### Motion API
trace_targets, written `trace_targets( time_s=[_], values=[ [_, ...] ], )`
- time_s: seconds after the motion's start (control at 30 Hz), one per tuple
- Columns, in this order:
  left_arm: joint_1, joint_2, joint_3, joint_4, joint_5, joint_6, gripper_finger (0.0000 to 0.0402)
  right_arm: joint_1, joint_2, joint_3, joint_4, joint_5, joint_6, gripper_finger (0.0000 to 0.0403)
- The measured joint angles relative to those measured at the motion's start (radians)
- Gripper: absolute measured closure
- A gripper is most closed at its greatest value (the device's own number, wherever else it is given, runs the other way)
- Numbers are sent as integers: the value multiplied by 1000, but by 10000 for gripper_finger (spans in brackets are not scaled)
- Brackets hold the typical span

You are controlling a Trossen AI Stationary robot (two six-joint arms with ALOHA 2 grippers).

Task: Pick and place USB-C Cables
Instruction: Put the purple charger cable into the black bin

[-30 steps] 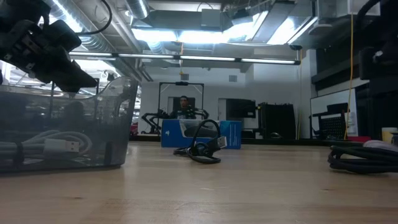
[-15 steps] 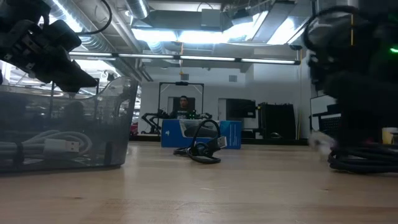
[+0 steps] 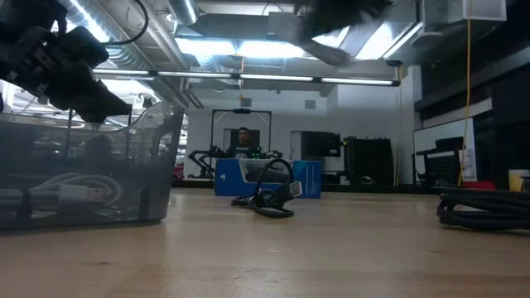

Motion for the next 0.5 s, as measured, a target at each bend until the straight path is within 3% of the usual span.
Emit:
trace_targets(
  time_s=[0.13,0.3,0.37,0.5],
  values=[
    [0,0,0,0,-9,0,381,-61,3,0,377,-265,-328,382],
    [0,0,0,0,-22,0,385,-131,61,-2,740,-669,-450,382],
    [0,0,0,1,-23,0,385,-152,105,4,821,-757,-448,382],
    [0,0,0,1,-23,0,385,-182,221,85,816,-789,-402,382]
  ],
)
